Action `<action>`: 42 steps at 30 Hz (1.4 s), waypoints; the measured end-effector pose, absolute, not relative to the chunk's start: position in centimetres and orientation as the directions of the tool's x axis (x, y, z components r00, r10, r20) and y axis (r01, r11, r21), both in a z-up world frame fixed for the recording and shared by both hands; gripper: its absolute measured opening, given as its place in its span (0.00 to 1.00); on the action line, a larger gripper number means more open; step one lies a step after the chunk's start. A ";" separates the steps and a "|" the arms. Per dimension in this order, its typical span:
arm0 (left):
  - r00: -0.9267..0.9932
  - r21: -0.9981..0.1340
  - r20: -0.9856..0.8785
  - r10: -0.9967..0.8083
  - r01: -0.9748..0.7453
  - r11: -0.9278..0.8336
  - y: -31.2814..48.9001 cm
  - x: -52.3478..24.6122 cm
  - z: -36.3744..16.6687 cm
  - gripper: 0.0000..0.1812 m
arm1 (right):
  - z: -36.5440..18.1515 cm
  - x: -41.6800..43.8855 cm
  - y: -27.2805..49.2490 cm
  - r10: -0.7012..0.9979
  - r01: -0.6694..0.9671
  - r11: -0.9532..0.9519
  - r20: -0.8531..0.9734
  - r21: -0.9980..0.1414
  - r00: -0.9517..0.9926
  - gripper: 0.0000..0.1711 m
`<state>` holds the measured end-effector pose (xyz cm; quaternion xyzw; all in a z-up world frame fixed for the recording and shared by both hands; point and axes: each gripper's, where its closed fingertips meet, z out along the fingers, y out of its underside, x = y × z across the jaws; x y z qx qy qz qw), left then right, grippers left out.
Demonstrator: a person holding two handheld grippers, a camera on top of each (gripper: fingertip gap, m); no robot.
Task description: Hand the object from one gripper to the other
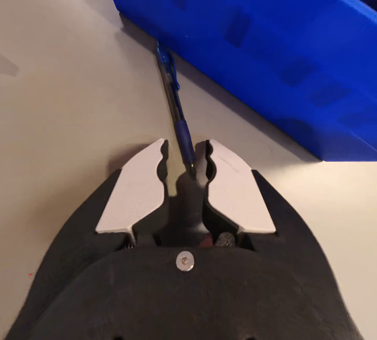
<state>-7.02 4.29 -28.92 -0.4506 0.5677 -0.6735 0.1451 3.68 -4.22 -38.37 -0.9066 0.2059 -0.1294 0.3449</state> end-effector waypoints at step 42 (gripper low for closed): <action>-0.748 -0.933 0.359 -0.558 -0.267 -0.242 -1.9 -10.9 -27.9 0.07 | -29.2 -11.4 -1.1 -0.081 0.192 -0.161 0.207 -0.968 0.975 0.07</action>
